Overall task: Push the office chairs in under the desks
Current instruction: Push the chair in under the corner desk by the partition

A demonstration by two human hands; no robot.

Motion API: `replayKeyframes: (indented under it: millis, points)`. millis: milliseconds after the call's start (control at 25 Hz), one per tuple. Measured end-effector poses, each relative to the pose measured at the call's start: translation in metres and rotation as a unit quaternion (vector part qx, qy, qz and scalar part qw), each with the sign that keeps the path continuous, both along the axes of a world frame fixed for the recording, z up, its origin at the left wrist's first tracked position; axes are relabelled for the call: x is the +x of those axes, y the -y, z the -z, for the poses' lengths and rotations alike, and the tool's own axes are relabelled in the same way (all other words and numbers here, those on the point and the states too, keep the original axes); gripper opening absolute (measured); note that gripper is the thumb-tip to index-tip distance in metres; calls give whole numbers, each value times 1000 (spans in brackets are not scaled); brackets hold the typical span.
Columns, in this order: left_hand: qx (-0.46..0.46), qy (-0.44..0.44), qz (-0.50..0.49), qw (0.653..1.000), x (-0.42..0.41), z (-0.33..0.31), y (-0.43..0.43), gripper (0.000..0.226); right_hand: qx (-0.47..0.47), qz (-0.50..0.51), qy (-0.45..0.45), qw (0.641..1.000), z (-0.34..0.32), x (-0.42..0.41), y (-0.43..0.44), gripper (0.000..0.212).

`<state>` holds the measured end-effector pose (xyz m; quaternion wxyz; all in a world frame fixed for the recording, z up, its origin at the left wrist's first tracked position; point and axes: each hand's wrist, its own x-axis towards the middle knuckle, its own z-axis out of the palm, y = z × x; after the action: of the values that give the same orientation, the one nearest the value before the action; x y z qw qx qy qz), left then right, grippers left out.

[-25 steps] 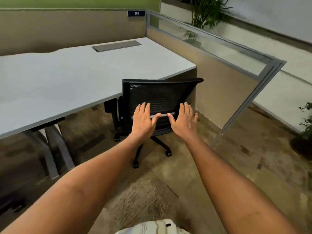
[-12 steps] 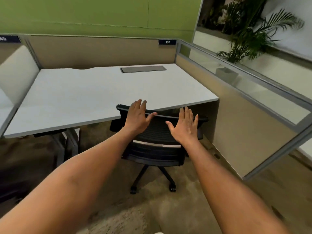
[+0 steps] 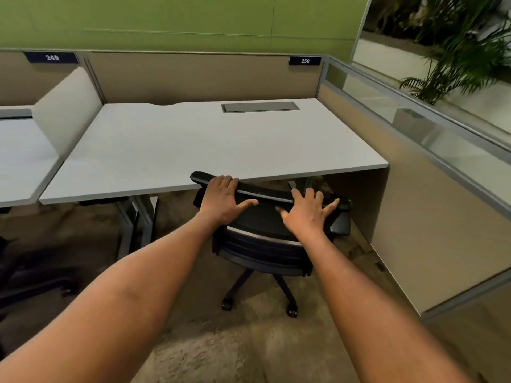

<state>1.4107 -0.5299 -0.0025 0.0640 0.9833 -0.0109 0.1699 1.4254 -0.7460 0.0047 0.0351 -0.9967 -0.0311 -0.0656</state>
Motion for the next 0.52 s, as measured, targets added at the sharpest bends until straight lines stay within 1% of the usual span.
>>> replayKeyframes:
  millis: [120,280,400,520]
  points:
    - [-15,16,-2,1000,-18,12,-2,77,32,23,0,999,2,-5,-9,57]
    - [-25,10,-16,1000,-40,17,4,78,91,-1,65,994,14,-21,0,36]
    - [-51,16,-20,998,-59,20,5,80,113,-5,101,988,17,-33,3,30]
    - [-64,34,-10,997,-77,22,3,76,129,-18,141,981,19,-45,4,29]
